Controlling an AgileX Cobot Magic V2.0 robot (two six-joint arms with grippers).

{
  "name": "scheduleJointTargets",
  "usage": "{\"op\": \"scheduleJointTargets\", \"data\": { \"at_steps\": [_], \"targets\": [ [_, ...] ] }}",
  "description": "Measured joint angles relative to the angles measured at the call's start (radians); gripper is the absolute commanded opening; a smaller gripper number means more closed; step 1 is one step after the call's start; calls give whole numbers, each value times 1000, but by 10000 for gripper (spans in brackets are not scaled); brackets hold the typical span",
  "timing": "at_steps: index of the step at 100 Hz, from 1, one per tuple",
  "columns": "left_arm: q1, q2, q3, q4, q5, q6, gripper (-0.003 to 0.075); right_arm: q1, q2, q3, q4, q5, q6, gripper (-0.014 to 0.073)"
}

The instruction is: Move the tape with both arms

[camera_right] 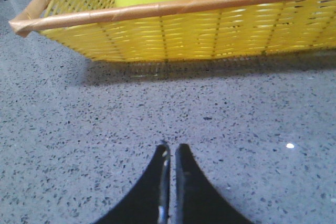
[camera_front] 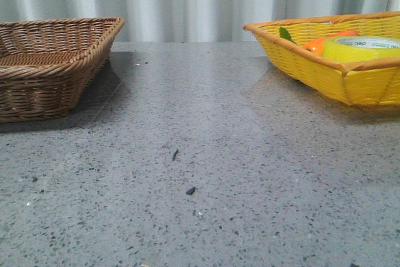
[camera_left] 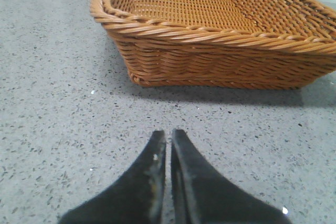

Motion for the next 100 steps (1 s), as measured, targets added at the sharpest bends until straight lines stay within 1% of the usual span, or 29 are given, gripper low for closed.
{"op": "scheduleJointTargets", "data": {
  "at_steps": [86, 100],
  "targets": [
    [0, 0, 0, 0, 0, 0, -20, 0, 0, 0, 0, 0, 0, -62],
    [0, 0, 0, 25, 0, 0, -20, 0, 0, 0, -5, -7, 0, -62]
  ]
}}
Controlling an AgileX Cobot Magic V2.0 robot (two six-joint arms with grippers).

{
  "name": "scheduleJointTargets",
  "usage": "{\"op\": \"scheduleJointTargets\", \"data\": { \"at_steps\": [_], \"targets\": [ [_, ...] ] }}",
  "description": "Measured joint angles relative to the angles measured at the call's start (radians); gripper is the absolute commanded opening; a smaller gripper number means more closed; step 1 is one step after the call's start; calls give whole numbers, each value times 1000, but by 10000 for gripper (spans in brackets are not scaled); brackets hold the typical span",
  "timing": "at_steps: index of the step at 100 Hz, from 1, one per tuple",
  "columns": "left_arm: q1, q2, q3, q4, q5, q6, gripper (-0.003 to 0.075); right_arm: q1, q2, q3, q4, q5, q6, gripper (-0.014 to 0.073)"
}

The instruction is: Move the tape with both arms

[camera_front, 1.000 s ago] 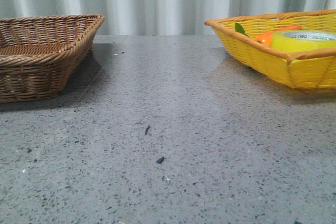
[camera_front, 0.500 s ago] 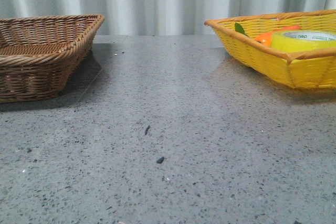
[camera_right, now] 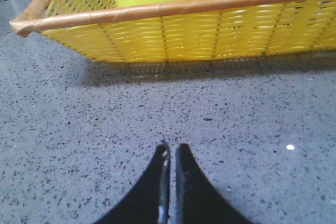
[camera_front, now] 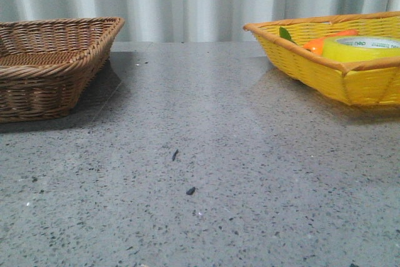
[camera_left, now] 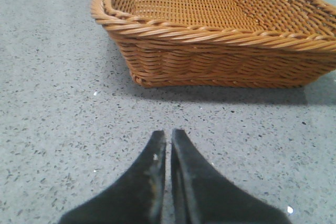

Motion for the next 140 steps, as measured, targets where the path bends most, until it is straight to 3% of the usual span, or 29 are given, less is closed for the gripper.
{"op": "scheduleJointTargets", "data": {
  "at_steps": [44, 69, 140],
  "targets": [
    [0, 0, 0, -4, -33, 0, -20, 0, 0, 0, -11, -97, 0, -62],
    [0, 0, 0, -238, -100, 0, -20, 0, 0, 0, -12, -120, 0, -62],
    [0, 0, 0, -333, -117, 0, -20, 0, 0, 0, -12, -138, 0, -62]
  ]
}}
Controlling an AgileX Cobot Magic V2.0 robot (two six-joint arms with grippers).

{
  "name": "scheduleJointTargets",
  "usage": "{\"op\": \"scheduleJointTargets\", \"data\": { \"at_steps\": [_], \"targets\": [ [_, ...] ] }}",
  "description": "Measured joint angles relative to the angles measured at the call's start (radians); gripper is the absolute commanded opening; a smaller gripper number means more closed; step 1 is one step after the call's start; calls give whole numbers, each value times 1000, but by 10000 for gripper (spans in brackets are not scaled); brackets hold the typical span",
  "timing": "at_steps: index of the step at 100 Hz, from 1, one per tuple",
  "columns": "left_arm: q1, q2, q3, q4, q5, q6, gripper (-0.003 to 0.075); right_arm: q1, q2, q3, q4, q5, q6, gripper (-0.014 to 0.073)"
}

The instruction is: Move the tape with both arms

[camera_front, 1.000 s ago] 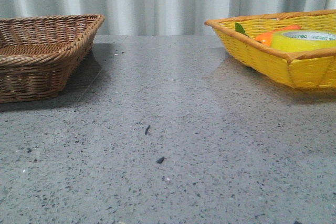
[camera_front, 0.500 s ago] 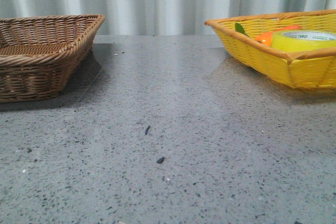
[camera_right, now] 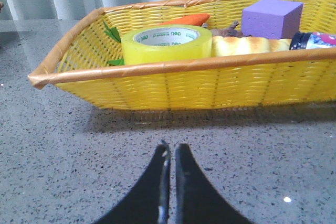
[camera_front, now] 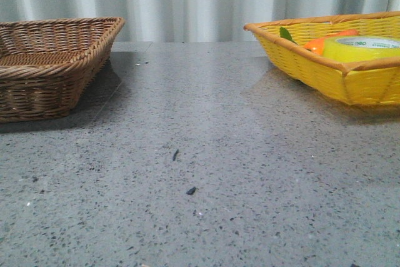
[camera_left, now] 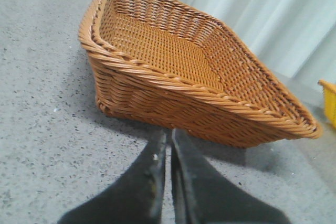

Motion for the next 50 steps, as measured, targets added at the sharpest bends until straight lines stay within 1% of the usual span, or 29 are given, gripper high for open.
{"op": "scheduleJointTargets", "data": {
  "at_steps": [14, 50],
  "targets": [
    [0, 0, 0, -31, -6, 0, -20, 0, 0, 0, 0, 0, 0, -62],
    [0, 0, 0, -37, -8, 0, -20, 0, 0, 0, 0, 0, 0, -62]
  ]
}}
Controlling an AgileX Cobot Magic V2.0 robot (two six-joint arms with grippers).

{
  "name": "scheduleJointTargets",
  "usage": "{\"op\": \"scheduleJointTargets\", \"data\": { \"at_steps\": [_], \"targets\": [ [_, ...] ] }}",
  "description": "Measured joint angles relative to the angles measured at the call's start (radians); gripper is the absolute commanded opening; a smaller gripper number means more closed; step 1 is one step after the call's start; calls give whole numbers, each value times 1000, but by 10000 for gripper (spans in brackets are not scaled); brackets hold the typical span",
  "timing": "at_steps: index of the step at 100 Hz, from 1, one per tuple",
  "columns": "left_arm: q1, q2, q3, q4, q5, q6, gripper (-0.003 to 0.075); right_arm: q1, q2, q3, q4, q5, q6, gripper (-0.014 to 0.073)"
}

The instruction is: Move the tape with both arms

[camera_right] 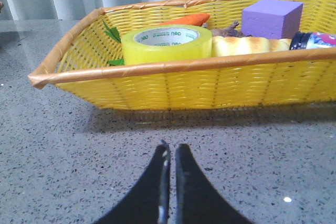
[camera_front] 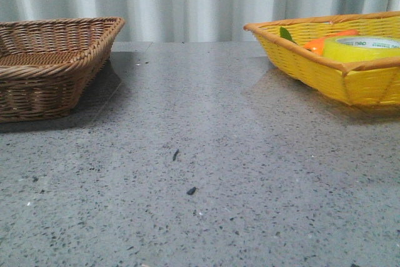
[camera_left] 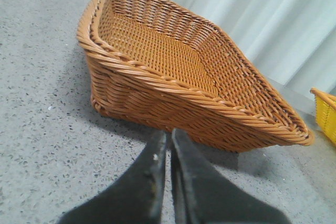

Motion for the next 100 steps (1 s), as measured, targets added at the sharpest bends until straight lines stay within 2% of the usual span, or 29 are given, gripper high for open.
{"op": "scheduleJointTargets", "data": {
  "at_steps": [23, 58, 67, 84, 91, 100],
  "targets": [
    [0, 0, 0, -32, -4, 0, -20, 0, 0, 0, 5, 0, 0, -62],
    [0, 0, 0, -78, 1, 0, -20, 0, 0, 0, 127, -6, 0, -62],
    [0, 0, 0, -144, -3, 0, -20, 0, 0, 0, 227, -44, 0, -62],
    [0, 0, 0, -330, -109, -2, -20, 0, 0, 0, 578, -163, 0, -62],
    [0, 0, -6, -351, -134, -2, -20, 0, 0, -2, 630, -160, 0, -62],
    [0, 0, -48, -322, -105, 23, -20, 0, 0, -47, 629, -82, -13, -61]
  ]
}}
